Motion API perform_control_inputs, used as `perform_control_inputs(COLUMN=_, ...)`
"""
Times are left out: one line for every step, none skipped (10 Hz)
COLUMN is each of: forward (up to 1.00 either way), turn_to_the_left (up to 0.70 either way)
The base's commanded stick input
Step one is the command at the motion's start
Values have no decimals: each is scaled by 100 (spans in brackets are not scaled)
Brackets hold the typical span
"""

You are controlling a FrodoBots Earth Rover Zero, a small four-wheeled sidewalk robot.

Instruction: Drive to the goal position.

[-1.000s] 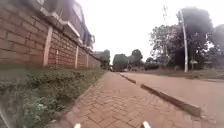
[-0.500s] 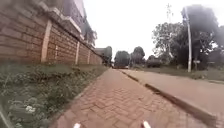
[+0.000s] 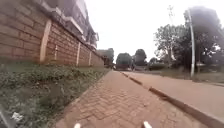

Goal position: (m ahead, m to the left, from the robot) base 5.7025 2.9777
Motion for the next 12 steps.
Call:
perform_control_inputs(forward=50, turn_to_the_left=0)
perform_control_inputs(forward=50, turn_to_the_left=4)
perform_control_inputs(forward=50, turn_to_the_left=-24)
perform_control_inputs(forward=50, turn_to_the_left=-50)
perform_control_inputs(forward=50, turn_to_the_left=-50)
perform_control_inputs(forward=50, turn_to_the_left=-50)
perform_control_inputs(forward=50, turn_to_the_left=-50)
perform_control_inputs(forward=50, turn_to_the_left=-20)
perform_control_inputs(forward=50, turn_to_the_left=0)
perform_control_inputs(forward=50, turn_to_the_left=5)
perform_control_inputs(forward=50, turn_to_the_left=14)
perform_control_inputs(forward=50, turn_to_the_left=10)
